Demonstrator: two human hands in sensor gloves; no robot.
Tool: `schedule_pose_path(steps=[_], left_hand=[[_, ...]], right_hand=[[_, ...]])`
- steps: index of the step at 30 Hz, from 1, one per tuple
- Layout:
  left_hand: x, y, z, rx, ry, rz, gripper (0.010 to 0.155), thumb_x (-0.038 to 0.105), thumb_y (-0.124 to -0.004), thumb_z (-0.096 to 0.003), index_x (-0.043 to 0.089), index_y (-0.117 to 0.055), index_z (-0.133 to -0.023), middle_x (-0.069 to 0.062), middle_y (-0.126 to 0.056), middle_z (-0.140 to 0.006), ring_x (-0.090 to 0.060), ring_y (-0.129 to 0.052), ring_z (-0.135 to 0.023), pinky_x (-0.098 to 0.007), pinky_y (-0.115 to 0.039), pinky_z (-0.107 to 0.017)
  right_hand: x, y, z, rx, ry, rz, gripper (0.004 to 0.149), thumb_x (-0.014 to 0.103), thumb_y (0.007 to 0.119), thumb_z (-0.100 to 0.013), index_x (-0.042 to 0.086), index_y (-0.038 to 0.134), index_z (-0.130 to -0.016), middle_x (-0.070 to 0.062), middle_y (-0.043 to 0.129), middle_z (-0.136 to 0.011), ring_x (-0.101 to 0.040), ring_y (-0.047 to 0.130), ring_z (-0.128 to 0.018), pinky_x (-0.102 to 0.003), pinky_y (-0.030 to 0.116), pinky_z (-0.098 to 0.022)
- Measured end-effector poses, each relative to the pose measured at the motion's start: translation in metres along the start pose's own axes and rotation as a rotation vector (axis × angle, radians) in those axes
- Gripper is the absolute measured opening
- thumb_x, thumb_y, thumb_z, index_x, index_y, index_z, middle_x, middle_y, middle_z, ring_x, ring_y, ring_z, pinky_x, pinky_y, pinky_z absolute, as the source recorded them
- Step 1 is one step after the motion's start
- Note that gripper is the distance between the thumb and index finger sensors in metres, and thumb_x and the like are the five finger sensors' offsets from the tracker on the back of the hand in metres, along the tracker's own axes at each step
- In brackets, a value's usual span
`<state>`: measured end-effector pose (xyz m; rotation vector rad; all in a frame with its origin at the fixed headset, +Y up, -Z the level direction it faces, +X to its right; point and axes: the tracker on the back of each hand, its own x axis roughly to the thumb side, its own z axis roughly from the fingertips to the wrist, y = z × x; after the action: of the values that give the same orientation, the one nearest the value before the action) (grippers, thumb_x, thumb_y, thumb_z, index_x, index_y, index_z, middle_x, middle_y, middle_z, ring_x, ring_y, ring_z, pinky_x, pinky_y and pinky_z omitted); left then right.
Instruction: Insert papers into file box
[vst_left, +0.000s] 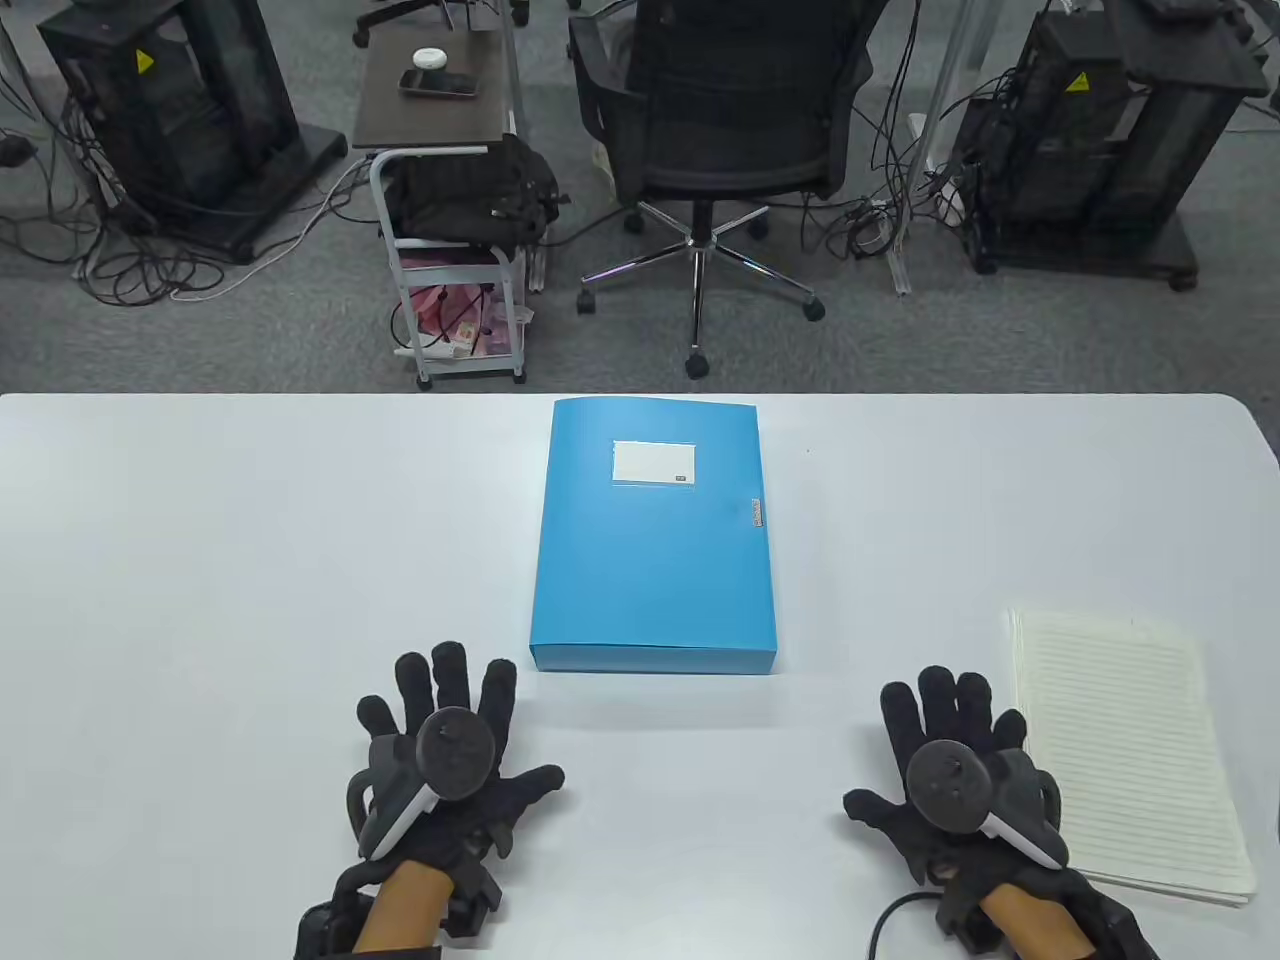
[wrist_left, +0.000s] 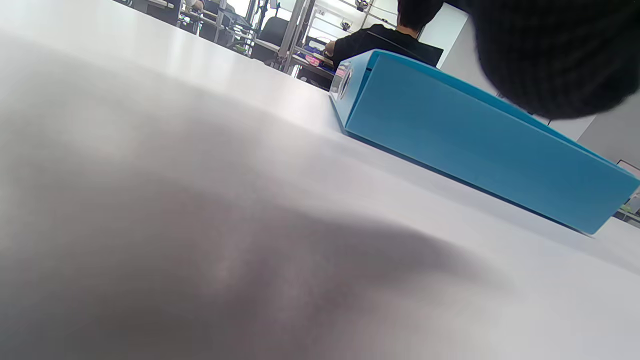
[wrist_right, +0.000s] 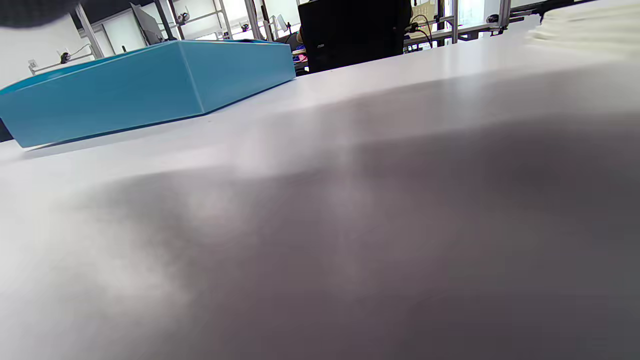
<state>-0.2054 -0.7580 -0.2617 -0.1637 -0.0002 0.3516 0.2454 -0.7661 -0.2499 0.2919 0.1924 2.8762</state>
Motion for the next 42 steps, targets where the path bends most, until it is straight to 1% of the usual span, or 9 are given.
schedule_pose_path(steps=[5, 8, 12, 16, 22, 27, 32, 36, 42], left_hand=[[-0.001, 0.003, 0.002, 0.018, -0.007, 0.034, 0.104, 0.081, -0.069, -0.0286, 0.047, -0.012, -0.108, 0.006, 0.025, -0.103, -0.027, 0.029, -0.095, -0.065, 0.018, -0.060], [0.000, 0.009, -0.003, 0.010, -0.025, 0.130, 0.104, 0.081, -0.069, -0.0292, 0.050, -0.009, -0.107, 0.006, 0.026, -0.104, -0.026, 0.030, -0.096, -0.064, 0.019, -0.060], [0.015, 0.026, -0.012, 0.025, -0.045, 0.226, 0.104, 0.081, -0.071, -0.0296, 0.046, -0.014, -0.110, 0.004, 0.022, -0.107, -0.026, 0.027, -0.098, -0.064, 0.019, -0.060], [0.033, 0.039, -0.039, -0.015, 0.011, 0.342, 0.110, 0.081, -0.077, -0.0284, 0.046, -0.011, -0.109, 0.002, 0.025, -0.105, -0.032, 0.023, -0.101, -0.067, 0.014, -0.064], [0.028, 0.019, -0.088, -0.012, 0.234, 0.538, 0.116, 0.082, -0.077, -0.0285, 0.034, -0.010, -0.110, -0.003, 0.026, -0.104, -0.036, 0.020, -0.102, -0.067, 0.014, -0.062], [0.022, -0.003, -0.115, -0.077, 0.302, 0.646, 0.117, 0.084, -0.075, -0.0305, 0.028, -0.011, -0.111, -0.006, 0.024, -0.105, -0.036, 0.018, -0.102, -0.067, 0.013, -0.062], [0.022, -0.013, -0.127, -0.085, 0.332, 0.596, 0.110, 0.077, -0.082, -0.0325, 0.026, -0.027, -0.112, -0.006, 0.017, -0.109, -0.035, 0.011, -0.105, -0.067, 0.010, -0.063], [0.017, -0.018, -0.129, -0.071, 0.317, 0.755, 0.102, 0.068, -0.087, -0.0369, 0.022, -0.035, -0.111, -0.008, 0.010, -0.112, -0.037, 0.005, -0.106, -0.069, 0.007, -0.063], [0.006, -0.010, -0.143, -0.190, 0.408, 0.875, 0.093, 0.058, -0.093, -0.0381, 0.026, -0.045, -0.111, -0.004, 0.022, -0.105, -0.035, 0.021, -0.095, -0.067, 0.011, -0.057]], right_hand=[[-0.003, -0.002, 0.004, -0.017, 0.003, -0.005, 0.098, 0.071, 0.058, -0.036, 0.027, -0.008, -0.094, -0.015, -0.018, -0.100, -0.051, -0.013, -0.089, -0.079, 0.004, -0.056], [-0.006, -0.003, 0.005, -0.030, 0.010, -0.015, 0.097, 0.070, 0.059, -0.037, 0.027, -0.007, -0.094, -0.015, -0.017, -0.101, -0.051, -0.012, -0.090, -0.079, 0.004, -0.056], [-0.008, -0.002, 0.002, -0.012, 0.025, -0.037, 0.095, 0.069, 0.059, -0.037, 0.026, -0.003, -0.095, -0.015, -0.016, -0.101, -0.050, -0.012, -0.090, -0.078, 0.004, -0.057], [-0.007, -0.002, 0.000, -0.025, 0.039, -0.008, 0.093, 0.067, 0.060, -0.038, 0.026, 0.000, -0.096, -0.014, -0.015, -0.101, -0.049, -0.012, -0.090, -0.077, 0.003, -0.057], [-0.004, 0.000, 0.004, -0.032, 0.029, 0.008, 0.091, 0.065, 0.059, -0.039, 0.024, 0.002, -0.097, -0.015, -0.013, -0.102, -0.048, -0.011, -0.091, -0.077, 0.003, -0.057], [-0.006, -0.001, 0.003, -0.039, 0.029, -0.004, 0.088, 0.063, 0.058, -0.041, 0.023, 0.003, -0.098, -0.015, -0.011, -0.103, -0.048, -0.009, -0.092, -0.077, 0.004, -0.058], [-0.007, -0.002, 0.001, -0.039, 0.035, -0.024, 0.087, 0.062, 0.058, -0.041, 0.023, 0.005, -0.098, -0.015, -0.010, -0.103, -0.048, -0.008, -0.092, -0.077, 0.005, -0.058], [-0.006, -0.001, 0.001, -0.036, 0.023, -0.028, 0.087, 0.061, 0.059, -0.042, 0.022, 0.006, -0.098, -0.015, -0.009, -0.104, -0.048, -0.007, -0.092, -0.077, 0.006, -0.059], [-0.003, 0.000, 0.000, -0.027, 0.005, -0.023, 0.087, 0.061, 0.059, -0.041, 0.023, 0.006, -0.098, -0.015, -0.008, -0.104, -0.047, -0.006, -0.093, -0.077, 0.007, -0.060]])
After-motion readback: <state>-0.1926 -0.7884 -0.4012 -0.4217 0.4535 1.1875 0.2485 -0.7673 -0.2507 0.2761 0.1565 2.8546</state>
